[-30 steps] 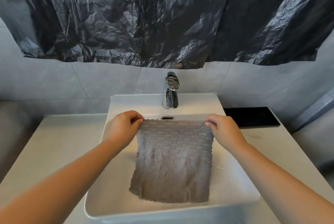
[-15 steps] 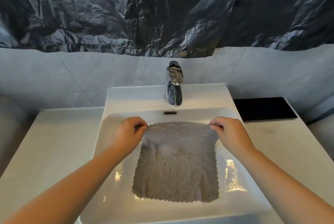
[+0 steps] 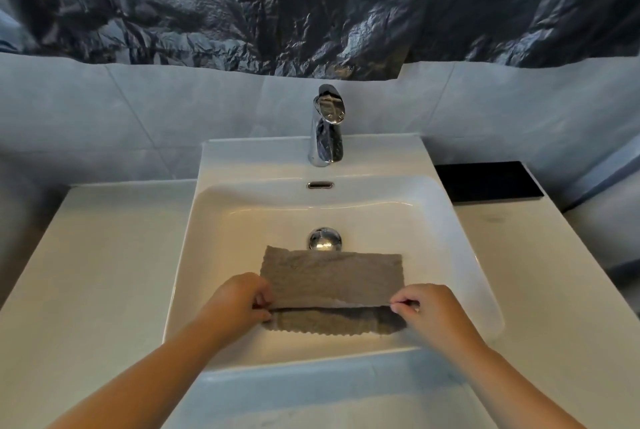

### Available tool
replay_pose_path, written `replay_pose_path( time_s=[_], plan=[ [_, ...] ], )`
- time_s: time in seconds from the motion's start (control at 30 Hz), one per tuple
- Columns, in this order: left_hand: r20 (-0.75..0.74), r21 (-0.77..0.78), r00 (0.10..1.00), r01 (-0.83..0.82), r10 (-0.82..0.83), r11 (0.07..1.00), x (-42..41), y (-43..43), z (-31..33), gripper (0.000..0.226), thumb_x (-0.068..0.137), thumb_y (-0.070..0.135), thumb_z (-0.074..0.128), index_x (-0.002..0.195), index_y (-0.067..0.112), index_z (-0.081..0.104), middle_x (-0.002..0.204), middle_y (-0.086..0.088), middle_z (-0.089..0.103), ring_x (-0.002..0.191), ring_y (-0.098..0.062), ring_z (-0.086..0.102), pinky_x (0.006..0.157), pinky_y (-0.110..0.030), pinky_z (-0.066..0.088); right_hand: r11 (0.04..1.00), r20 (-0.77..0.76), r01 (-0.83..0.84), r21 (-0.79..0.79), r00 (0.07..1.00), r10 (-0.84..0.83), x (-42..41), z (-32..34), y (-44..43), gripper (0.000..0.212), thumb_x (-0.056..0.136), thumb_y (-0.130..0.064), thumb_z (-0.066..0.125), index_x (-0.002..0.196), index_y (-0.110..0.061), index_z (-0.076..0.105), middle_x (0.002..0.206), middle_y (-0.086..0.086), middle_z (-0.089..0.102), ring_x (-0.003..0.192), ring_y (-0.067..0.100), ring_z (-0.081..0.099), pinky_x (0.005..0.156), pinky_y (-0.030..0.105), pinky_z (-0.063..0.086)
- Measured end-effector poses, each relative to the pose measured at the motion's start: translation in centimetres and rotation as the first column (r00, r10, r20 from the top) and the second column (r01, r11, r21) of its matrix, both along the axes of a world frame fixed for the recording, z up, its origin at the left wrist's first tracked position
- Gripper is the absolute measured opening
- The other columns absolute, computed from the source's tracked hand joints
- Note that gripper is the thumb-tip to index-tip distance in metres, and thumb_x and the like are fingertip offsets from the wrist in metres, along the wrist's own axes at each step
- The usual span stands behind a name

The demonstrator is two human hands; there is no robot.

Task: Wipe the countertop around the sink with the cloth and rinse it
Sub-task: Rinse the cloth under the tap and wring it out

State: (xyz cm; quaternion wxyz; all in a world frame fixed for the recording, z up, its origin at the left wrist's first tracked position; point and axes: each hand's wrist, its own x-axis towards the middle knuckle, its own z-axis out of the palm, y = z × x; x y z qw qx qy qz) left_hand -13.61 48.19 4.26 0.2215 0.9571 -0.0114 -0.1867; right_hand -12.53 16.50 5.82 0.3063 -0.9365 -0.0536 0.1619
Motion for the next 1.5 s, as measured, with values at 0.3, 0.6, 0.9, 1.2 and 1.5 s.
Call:
replay_pose_path(
  time_s=[0.3, 0.6, 0.9, 1.2, 1.5],
  plan=[
    [0.069, 0.094, 0.984, 0.16, -0.167, 0.983, -1.6, 0.4, -0.9, 0.006, 0.082, 0.023, 0.062, 0.077, 0.024, 0.058, 0.078, 0.014, 0.047, 0.083, -0.011, 0.05, 0.064, -0.009, 0.032, 0.99, -0.089, -0.114, -0.08, 0.99, 0.107, -1.3, -0.6, -0.6, 0.011, 0.085, -0.024, 0.067, 0.09, -0.023, 0.076, 0.096, -0.014, 0.07, 0.09, 0.004, 0.063, 0.086, 0.025, 0.05],
    [0.253, 0.059, 0.966, -0.073, 0.056, 0.996, 1.8, 0.3, -0.5, 0.015, 0.088, 0.038, 0.059, 0.09, 0.024, 0.061, 0.093, 0.006, 0.057, 0.087, -0.013, 0.052, 0.071, -0.023, 0.039, 0.979, 0.008, -0.091, -0.181, 0.996, 0.094, 3.3, -0.3, 0.2, 0.026, 0.095, -0.026, 0.054, 0.118, -0.022, 0.065, 0.118, -0.004, 0.065, 0.106, 0.013, 0.059, 0.088, 0.02, 0.044],
    [0.216, 0.143, 0.975, 0.03, -0.061, 0.989, 6.5, -2.0, -3.3, 0.037, 0.094, 0.035, 0.05, 0.125, 0.016, 0.052, 0.124, 0.0, 0.053, 0.11, -0.02, 0.048, 0.094, -0.032, 0.041, 0.935, 0.046, -0.099, -0.341, 0.992, 0.121, 8.0, -3.3, 1.3, 0.029, 0.097, -0.027, 0.049, 0.124, -0.017, 0.055, 0.119, 0.002, 0.053, 0.108, 0.018, 0.05, 0.088, 0.025, 0.045],
    [0.008, 0.252, 0.999, 0.03, -0.033, 0.967, 9.2, -0.8, -2.2, 0.019, 0.089, 0.033, 0.06, 0.098, 0.016, 0.063, 0.101, -0.003, 0.052, 0.094, -0.019, 0.05, 0.08, -0.03, 0.045, 0.956, 0.014, -0.09, -0.277, 0.995, 0.098, 9.2, -3.3, 0.0, 0.008, 0.09, -0.022, 0.06, 0.082, -0.024, 0.057, 0.084, -0.008, 0.06, 0.077, 0.009, 0.055, 0.061, 0.019, 0.04],
    [-0.175, -0.177, 0.952, -0.281, 0.251, 0.943, 7.8, 0.4, -0.3, 0.013, 0.079, 0.026, 0.074, 0.075, 0.015, 0.068, 0.078, 0.003, 0.068, 0.074, -0.012, 0.06, 0.076, -0.032, 0.052, 0.992, -0.147, -0.117, 0.053, 0.981, 0.123, 7.8, 0.5, 0.9, 0.018, 0.09, -0.014, 0.056, 0.089, -0.031, 0.061, 0.068, -0.006, 0.059, 0.061, 0.011, 0.055, 0.054, 0.016, 0.042]
  ],
)
